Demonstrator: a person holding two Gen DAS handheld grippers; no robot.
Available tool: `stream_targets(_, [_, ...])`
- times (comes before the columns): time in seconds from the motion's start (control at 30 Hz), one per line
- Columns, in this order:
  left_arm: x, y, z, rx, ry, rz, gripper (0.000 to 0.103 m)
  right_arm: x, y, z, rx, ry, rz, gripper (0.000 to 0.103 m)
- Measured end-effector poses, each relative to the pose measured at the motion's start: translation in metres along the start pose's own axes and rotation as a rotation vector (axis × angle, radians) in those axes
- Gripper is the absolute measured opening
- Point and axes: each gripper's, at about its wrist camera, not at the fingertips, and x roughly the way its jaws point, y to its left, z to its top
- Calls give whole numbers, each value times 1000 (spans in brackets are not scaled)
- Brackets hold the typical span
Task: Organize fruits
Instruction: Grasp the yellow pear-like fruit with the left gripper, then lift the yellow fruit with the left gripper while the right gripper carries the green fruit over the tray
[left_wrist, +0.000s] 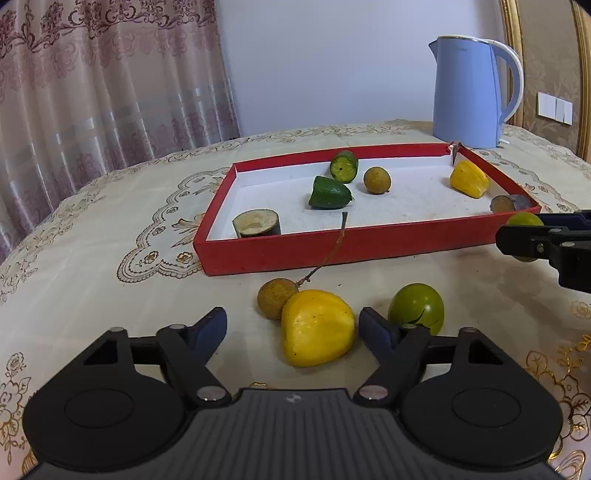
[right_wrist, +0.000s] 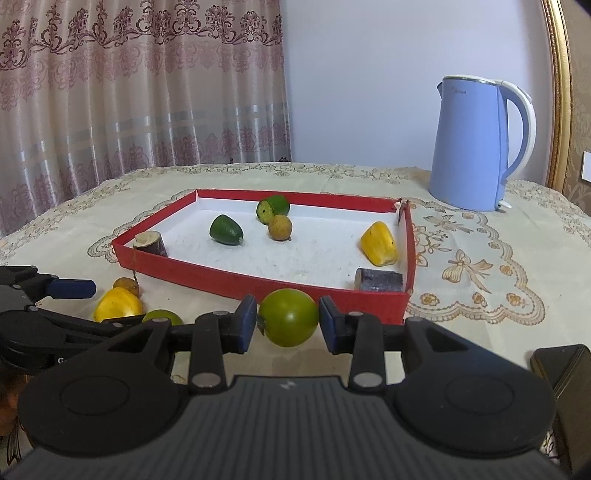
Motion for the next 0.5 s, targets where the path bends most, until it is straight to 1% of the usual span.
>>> stream_targets(0.03, [0, 0, 0, -10, 3, -15, 64, 0, 0, 0, 2, 0, 0, 35])
stream_targets(0.1, [-1, 0, 1, -28, 10, -39, 51, -1, -1, 0, 4, 0, -1, 35])
stream_targets(0.2, [-1, -1, 2, -40, 18, -56, 42, -2, -1, 0, 6, 0, -4, 35])
stream_targets(0.23, [-1, -2, 2, -40, 18, -59, 40, -2, -1, 0, 7, 0, -5, 35])
stream_targets(0.5, [-2, 2, 2, -72, 23, -74, 39, -4, -1, 1, 5, -4, -9, 35])
